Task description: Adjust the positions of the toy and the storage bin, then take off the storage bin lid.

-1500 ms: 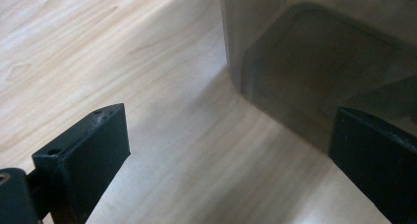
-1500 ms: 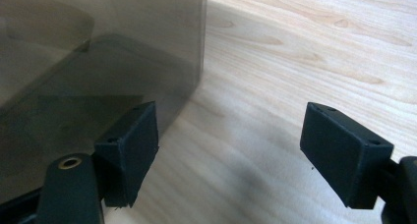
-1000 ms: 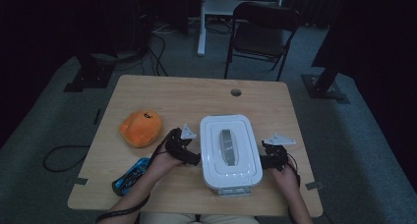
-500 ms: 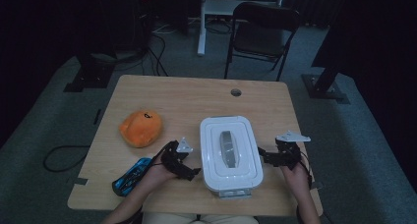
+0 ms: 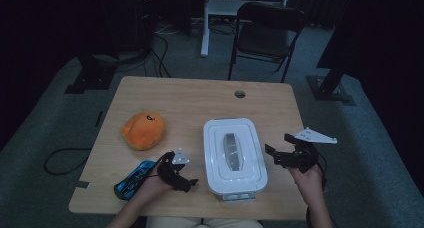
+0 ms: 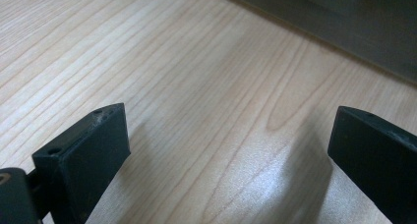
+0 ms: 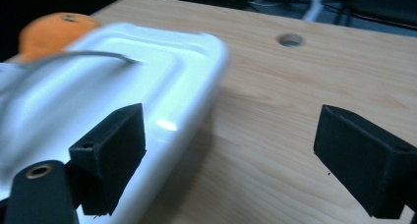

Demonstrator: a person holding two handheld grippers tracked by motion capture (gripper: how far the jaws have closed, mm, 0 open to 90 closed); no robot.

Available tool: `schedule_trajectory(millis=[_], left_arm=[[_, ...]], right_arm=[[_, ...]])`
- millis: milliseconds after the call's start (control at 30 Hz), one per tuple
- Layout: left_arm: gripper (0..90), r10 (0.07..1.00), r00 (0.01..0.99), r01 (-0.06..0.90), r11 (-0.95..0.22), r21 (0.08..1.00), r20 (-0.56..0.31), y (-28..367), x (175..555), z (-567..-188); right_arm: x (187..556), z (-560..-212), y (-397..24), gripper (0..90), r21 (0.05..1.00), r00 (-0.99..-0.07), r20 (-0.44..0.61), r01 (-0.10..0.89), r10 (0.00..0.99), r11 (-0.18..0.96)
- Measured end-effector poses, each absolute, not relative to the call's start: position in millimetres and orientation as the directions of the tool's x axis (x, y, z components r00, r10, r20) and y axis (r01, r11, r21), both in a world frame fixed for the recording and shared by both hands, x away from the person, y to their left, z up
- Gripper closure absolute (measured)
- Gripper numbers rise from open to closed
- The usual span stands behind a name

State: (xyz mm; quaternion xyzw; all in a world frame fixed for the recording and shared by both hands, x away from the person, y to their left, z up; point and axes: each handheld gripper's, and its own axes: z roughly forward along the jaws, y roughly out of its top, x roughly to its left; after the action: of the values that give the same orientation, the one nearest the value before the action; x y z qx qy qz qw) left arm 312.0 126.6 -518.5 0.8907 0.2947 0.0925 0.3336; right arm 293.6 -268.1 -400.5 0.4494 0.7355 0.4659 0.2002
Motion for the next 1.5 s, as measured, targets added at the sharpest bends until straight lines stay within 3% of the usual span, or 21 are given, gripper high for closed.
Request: schedule_trajectory(millis=[367, 967, 1300, 1500], left_arm=[[2.6, 0.564, 0.825, 0.406, -0.615, 0.676, 0.018, 130, 307, -524], [2.6, 0.590, 0.807, 0.421, -0.597, 0.683, 0.018, 134, 299, -524], [2.6, 0.589, 0.808, 0.421, -0.599, 0.681, 0.018, 134, 299, -524], [2.6, 0.589, 0.808, 0.421, -0.599, 0.681, 0.018, 134, 299, -524]], right_arm=[[277, -381, -218, 11.7, 0.863, -0.656, 0.084, 0.425, 0.750, 0.275], [274, -386, -167, 11.8, 0.810, -0.718, 0.057, 0.439, 0.694, 0.388], [268, -393, -159, 32.8, 0.787, -0.714, -0.004, 0.430, 0.701, 0.443], [267, -396, -154, 40.4, 0.776, -0.738, 0.006, 0.429, 0.675, 0.462]])
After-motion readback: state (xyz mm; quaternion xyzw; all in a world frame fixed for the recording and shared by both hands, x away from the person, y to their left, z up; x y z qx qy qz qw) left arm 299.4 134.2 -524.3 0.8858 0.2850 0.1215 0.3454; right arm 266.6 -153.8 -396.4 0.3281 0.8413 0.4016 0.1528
